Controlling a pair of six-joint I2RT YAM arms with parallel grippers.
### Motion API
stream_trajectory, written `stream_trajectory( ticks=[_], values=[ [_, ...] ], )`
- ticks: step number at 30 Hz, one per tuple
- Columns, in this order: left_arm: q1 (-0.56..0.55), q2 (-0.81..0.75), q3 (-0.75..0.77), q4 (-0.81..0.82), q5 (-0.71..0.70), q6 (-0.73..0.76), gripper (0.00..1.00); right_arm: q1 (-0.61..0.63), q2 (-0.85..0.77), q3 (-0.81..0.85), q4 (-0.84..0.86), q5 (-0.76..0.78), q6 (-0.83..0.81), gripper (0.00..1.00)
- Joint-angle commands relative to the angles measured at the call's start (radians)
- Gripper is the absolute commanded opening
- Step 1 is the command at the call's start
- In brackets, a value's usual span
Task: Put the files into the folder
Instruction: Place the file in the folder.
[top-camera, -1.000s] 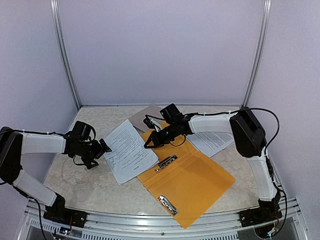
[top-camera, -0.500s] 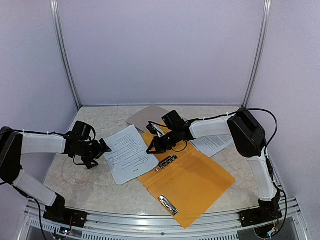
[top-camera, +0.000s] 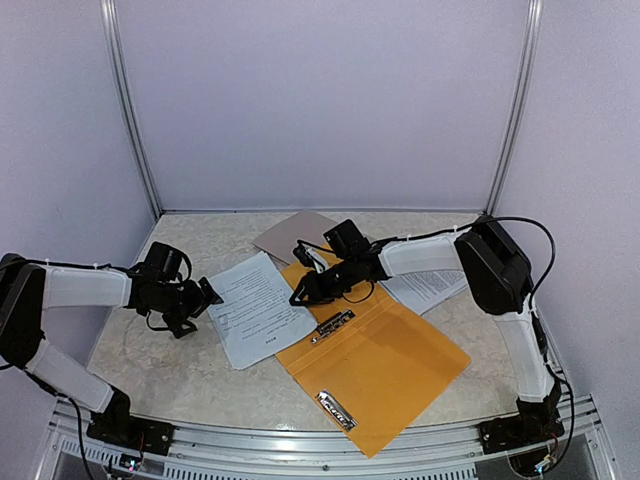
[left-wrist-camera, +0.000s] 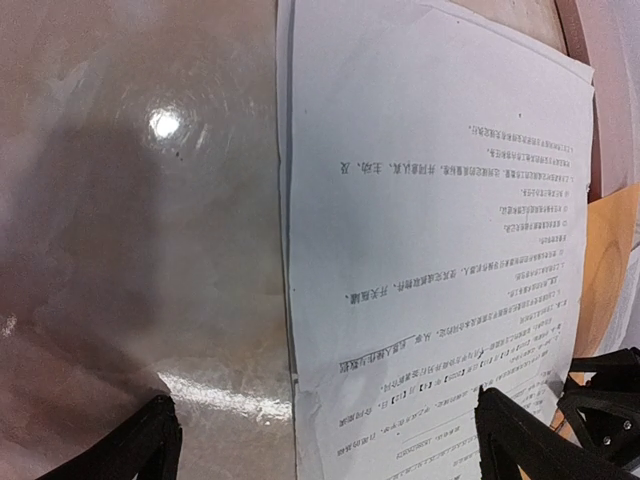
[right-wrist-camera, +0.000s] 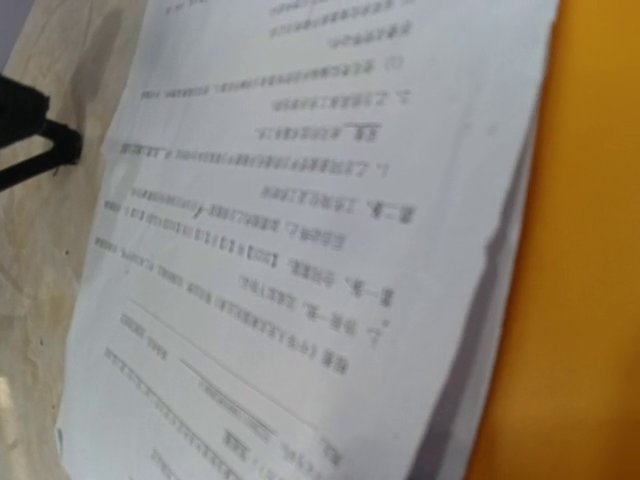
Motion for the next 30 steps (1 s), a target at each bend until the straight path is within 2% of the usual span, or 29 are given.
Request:
stream_trajectory(
  ticks=[1,16,21,30],
  values=[
    [0.005,0.014,-0.011,-0.027,0.001,0.003,0.99,-0.007,-0.057,0.009,-0.024,0.039,-0.024,0.31],
    [-0.019,0.055,-0.016,0.053,0.056,-0.032,0.99,-0.008,-0.068,0.057,-0.156,0.199,-0.107,0.57],
    [-0.040,0.110,-0.002,0.105,0.072,-0.067,0.99,-0.008,-0.043,0.066,-0.187,0.211,-0.114,0.58],
    [-0.120,0.149,0.012,0.067,-0.041,-0.129,0.99,-0.008,-0.037,0.008,-0.158,0.151,-0.077,0.54]
  ],
)
